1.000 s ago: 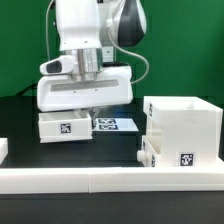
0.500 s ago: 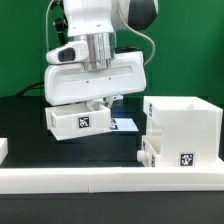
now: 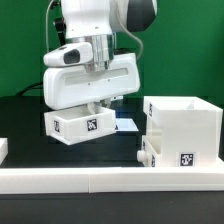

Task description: Assemble drawer

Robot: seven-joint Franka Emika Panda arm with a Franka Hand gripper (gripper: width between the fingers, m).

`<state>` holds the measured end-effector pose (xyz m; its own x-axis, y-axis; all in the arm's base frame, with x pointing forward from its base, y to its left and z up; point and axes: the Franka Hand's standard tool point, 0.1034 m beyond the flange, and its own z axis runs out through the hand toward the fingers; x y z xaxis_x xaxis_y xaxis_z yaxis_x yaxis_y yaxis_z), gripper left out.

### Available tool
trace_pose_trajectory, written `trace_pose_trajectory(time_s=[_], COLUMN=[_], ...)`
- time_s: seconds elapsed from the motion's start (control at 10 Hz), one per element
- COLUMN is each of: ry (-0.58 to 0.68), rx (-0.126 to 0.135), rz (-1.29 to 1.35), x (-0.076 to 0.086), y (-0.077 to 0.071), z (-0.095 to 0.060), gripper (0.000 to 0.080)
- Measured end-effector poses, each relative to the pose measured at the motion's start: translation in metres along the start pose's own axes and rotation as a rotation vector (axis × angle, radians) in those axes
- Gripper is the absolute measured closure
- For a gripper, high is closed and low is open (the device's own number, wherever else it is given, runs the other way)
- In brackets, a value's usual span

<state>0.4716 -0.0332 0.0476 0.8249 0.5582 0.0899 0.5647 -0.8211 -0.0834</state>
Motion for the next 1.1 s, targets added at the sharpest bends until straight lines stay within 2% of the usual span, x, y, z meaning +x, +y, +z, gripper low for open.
trace_pose_trajectory(time_s=[0.2,0.3,0.8,1.1], ry=[-0.015,-0.023,-0.048,-0.079], rx=[-0.006,-0.017,-0.015,-0.033], rz=[-0.236,-0.340,-0.685,-0.998], x=[0.010,0.016,0.017,0.031], y=[0.006,0.009,0.012,0.020], z=[0.000,-0.001,0.000,-0.002], gripper=[0.0755,0.0755,0.0755,0.0755])
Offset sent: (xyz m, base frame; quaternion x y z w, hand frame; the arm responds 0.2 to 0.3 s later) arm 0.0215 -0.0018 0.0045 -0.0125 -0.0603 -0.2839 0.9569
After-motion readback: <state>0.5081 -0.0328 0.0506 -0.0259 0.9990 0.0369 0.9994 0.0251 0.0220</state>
